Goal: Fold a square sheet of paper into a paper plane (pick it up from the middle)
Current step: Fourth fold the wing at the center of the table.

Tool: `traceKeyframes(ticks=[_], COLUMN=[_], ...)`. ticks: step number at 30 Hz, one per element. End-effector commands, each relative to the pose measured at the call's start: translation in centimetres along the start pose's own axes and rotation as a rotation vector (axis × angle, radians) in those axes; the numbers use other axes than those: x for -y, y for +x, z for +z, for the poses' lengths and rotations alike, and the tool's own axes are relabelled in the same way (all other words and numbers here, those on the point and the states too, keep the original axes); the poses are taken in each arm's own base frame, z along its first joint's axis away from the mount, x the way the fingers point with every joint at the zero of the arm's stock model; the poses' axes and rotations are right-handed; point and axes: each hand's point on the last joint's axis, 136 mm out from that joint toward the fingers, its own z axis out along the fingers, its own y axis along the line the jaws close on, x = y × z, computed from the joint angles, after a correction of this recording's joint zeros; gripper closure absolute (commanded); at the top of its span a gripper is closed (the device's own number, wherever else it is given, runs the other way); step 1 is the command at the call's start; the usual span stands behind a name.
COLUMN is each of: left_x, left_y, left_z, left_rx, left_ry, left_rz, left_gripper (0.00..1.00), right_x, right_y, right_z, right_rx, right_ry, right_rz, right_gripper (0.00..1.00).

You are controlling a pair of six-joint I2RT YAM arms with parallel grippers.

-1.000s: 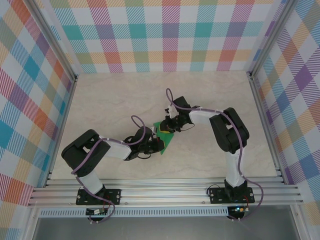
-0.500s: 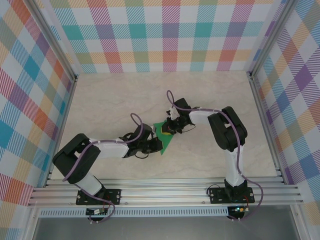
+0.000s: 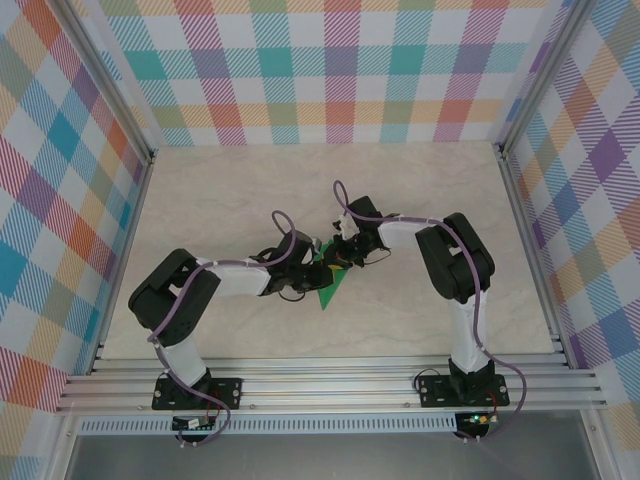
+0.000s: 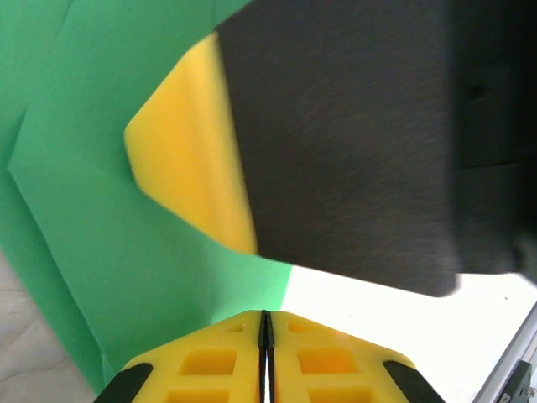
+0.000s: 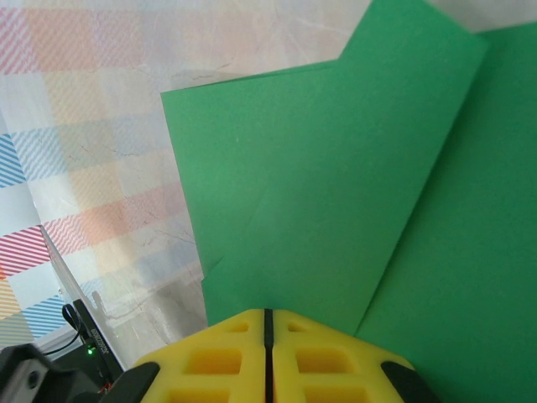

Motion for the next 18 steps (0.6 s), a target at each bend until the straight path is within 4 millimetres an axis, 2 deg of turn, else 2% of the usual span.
traceKeyframes(ticks=[1,5,10,13,18], left_x=[-1.2,-2.5,-4.1,-4.2,-4.0], left_y=[1.0,2.7,6.3,8.3,10.4], left_z=[0.5,0.7,0.1,-0.4,-1.3], left_rx=[-0.041,-0.093,-0.212,-0.257,-0.304], left_ry=[-0.004,-0.040,-0.084,-0.050,-0.036], left_rz=[-0.024,-0.042,-0.038,-0.043,-0.023], left_gripper=[0.89,0.90,0.90,0.89,0.88], right_x=[3.6,3.6,3.7,3.8,4.0], right_y=[0.7,0.7,0.4,0.3,0.2], right_z=[1.4,1.5,1.3,1.3,1.4], right_rx=[-0.027,-0.028,-0.023,-0.021,-0.017], right_ry=[0.095,0.098,0.116,0.125,0.136], right_rz=[0.043,0.045,0.045,0.045,0.048], right_gripper=[0.92,0.92,0.92,0.92,0.92])
